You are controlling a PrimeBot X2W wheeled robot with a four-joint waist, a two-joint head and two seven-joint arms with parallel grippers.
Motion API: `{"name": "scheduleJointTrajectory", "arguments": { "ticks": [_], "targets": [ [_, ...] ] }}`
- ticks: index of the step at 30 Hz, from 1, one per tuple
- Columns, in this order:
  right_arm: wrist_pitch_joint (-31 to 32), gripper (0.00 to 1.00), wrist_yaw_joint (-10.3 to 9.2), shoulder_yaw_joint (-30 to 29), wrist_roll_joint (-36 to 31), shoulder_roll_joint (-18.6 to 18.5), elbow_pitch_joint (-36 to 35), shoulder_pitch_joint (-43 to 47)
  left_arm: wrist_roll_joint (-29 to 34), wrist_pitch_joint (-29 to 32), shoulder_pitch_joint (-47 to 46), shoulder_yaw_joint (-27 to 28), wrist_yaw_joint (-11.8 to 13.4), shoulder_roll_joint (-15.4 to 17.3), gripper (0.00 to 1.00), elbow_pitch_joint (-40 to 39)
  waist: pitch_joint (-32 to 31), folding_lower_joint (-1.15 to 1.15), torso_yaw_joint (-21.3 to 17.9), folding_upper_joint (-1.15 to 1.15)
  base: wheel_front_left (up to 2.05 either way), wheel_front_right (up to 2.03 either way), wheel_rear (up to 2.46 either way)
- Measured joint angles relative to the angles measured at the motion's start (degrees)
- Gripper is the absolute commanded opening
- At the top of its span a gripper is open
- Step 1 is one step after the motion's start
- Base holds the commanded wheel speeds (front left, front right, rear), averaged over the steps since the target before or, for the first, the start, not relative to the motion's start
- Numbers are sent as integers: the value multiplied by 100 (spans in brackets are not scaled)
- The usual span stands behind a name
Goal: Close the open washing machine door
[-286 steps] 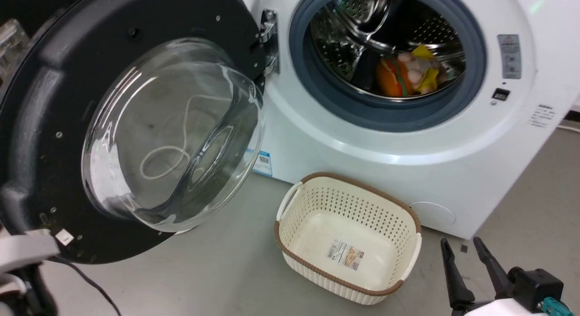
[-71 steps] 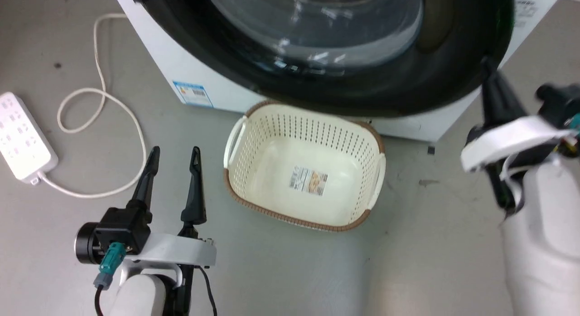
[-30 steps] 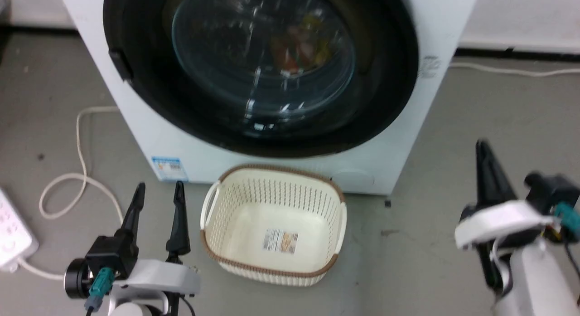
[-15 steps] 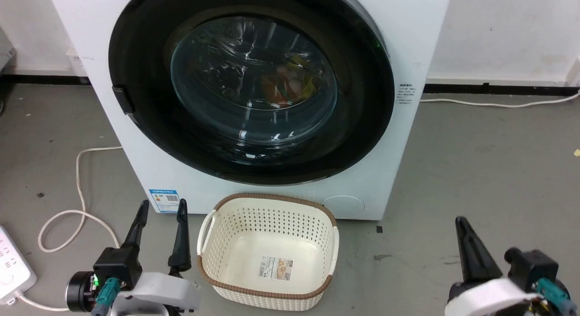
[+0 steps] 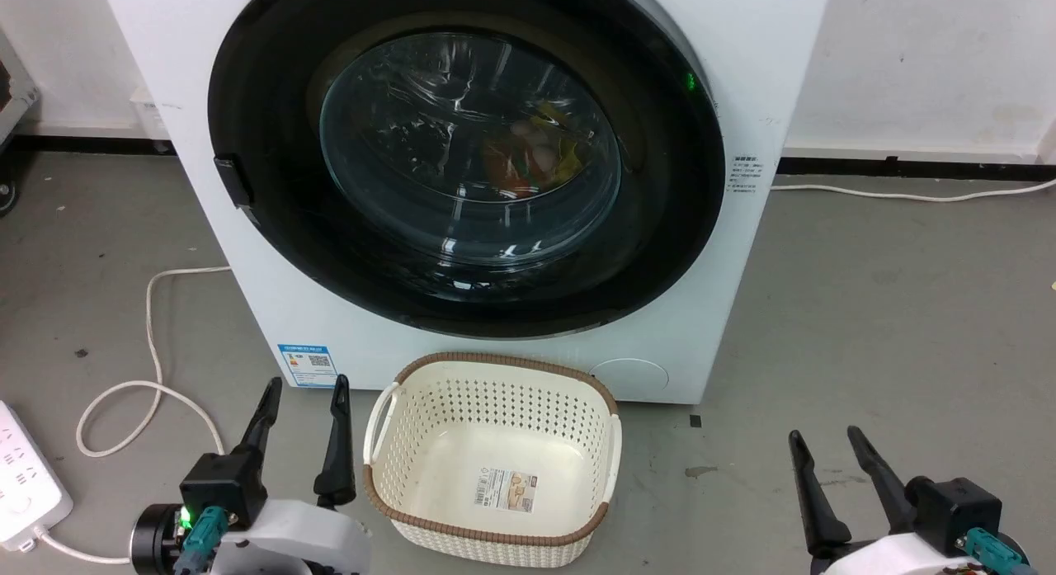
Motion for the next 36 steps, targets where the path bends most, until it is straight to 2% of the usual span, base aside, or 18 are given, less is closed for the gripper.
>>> {"name": "scheduleJointTrajectory", "arguments": {
  "ticks": [24,25,36],
  "targets": [
    [40,100,0,27,34,0,-69,-4,-221,268,20,-91,59,8,100,81,23,0,22,0,0,0,0],
    [43,0,0,27,49,0,-68,-5,-219,268,20,-92,69,7,0,81,25,0,22,0,0,0,0],
    [81,0,0,20,35,-1,-71,-5,-199,318,20,-69,75,-5,0,59,35,1,39,0,0,0,0]
  ]
}}
